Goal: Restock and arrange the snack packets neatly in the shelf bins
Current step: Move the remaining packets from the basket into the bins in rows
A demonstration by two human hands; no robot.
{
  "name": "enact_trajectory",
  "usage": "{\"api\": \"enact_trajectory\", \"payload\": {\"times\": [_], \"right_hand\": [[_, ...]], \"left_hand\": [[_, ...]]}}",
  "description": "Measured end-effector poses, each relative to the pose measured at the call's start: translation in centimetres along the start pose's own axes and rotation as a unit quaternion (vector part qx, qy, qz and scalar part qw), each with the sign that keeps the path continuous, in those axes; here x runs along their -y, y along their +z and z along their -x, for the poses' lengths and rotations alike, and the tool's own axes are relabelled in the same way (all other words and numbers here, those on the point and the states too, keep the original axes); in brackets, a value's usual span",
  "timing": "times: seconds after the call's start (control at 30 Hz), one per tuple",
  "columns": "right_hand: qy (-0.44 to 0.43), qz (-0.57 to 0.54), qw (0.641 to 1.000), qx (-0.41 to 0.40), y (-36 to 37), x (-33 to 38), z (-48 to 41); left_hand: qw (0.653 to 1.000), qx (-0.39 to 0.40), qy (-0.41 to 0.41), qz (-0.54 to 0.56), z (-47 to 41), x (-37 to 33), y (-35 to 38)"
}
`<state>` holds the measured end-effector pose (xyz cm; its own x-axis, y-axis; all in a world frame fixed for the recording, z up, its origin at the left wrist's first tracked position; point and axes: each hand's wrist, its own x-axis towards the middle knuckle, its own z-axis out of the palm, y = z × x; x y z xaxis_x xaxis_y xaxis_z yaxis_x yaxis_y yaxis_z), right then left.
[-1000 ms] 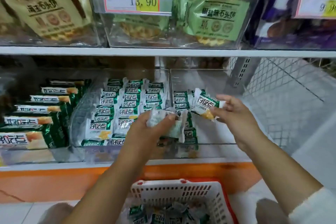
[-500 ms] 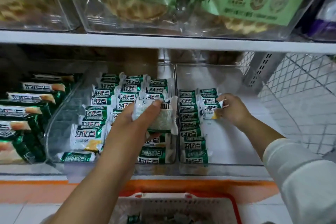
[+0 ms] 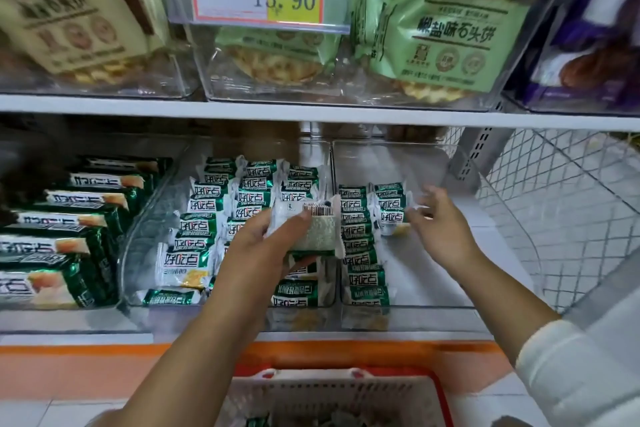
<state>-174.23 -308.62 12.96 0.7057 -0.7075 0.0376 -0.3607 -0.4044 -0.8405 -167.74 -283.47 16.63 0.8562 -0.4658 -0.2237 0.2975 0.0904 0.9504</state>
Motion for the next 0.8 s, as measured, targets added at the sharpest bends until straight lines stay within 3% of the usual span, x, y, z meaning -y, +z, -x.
{"api": "enact_trajectory", "payload": {"times": [0.1, 0.2, 0.5, 0.67, 0.8], "right_hand": [[-0.07, -0.066, 0.991, 0.088, -0.2, 4.9, 5.2], [-0.07, -0.131, 0.976, 0.159, -0.1, 8.1, 9.9], [-0.012, -0.21, 0.972, 0.104, -0.7, 7.5, 13.6], [-0.056, -0.175, 0.979, 0.083, -1.3, 7.3, 13.2], [-0.113, -0.097, 0.974, 0.173, -1.3, 6.4, 12.7]], "left_hand": [[0.999, 0.027, 0.019, -0.028, 1.2, -0.7, 0.1], [0.995, 0.046, 0.042, -0.077, 2.3, -0.7, 0.1], [0.988, 0.084, 0.065, -0.113, 3.8, 0.0, 0.6], [0.991, 0.065, 0.05, -0.107, 2.9, 0.0, 0.2], [0.994, 0.075, 0.034, -0.071, 2.4, 0.1, 0.6]]}}
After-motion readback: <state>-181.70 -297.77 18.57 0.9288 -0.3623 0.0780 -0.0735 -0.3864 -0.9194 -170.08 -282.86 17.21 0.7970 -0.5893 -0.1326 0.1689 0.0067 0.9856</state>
